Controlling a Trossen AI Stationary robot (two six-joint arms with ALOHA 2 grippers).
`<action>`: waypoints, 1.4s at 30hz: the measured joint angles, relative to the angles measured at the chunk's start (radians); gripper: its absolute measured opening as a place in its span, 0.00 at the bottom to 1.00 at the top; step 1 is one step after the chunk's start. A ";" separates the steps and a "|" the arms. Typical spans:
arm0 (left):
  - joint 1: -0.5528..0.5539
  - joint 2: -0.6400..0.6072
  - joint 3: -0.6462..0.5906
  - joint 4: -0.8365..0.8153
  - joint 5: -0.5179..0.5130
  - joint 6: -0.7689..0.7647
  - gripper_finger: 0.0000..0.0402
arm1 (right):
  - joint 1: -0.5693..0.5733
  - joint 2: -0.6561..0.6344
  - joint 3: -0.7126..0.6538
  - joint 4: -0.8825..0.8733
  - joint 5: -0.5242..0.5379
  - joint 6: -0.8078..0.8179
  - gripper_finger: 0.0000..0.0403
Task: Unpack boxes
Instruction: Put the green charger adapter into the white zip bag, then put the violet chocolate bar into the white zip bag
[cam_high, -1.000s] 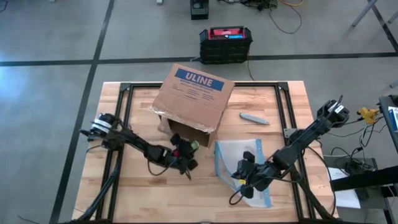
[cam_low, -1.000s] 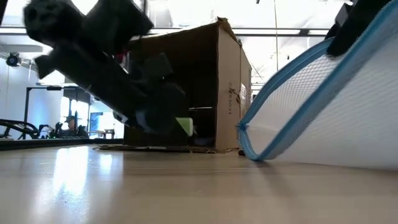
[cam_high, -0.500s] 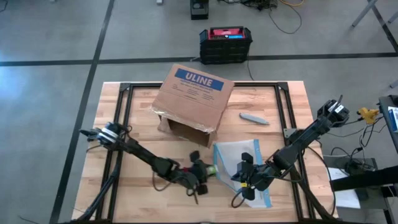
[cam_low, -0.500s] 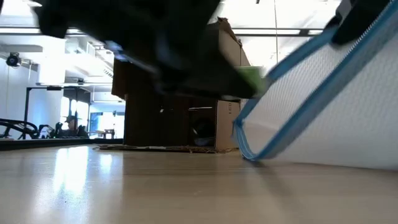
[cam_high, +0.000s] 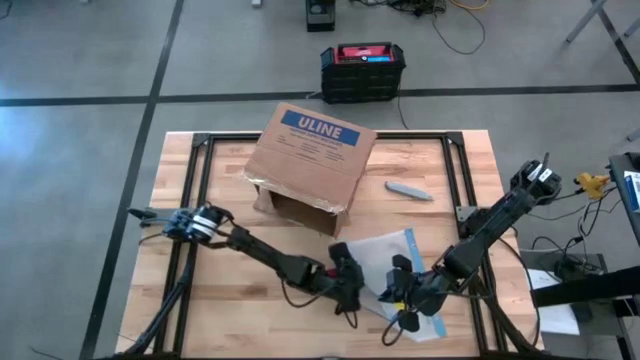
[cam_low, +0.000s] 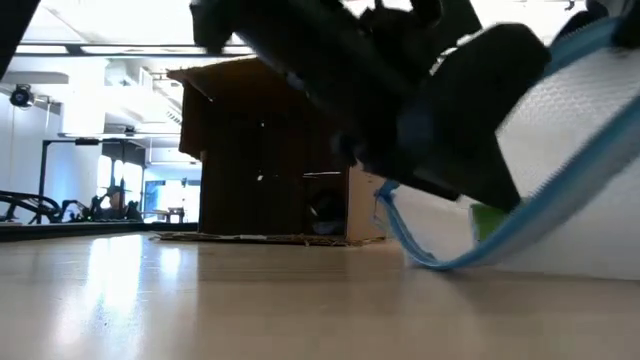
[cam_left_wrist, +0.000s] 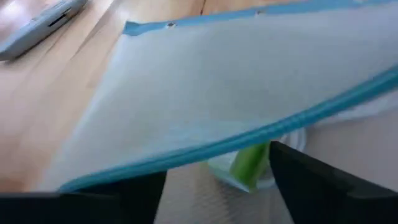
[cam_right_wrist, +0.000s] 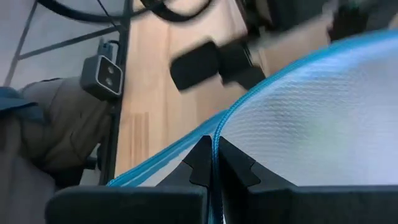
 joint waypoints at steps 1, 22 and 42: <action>-0.002 -0.011 0.011 -0.053 -0.001 0.000 0.70 | 0.000 0.000 0.000 -0.009 0.000 0.013 0.00; 0.067 -0.225 -0.341 -0.501 -0.207 -0.150 0.55 | 0.070 0.002 0.000 -0.044 0.050 0.134 0.00; 0.278 -0.333 -0.629 -0.031 -0.166 -0.583 0.37 | 0.070 0.014 0.000 -0.031 0.156 0.238 0.00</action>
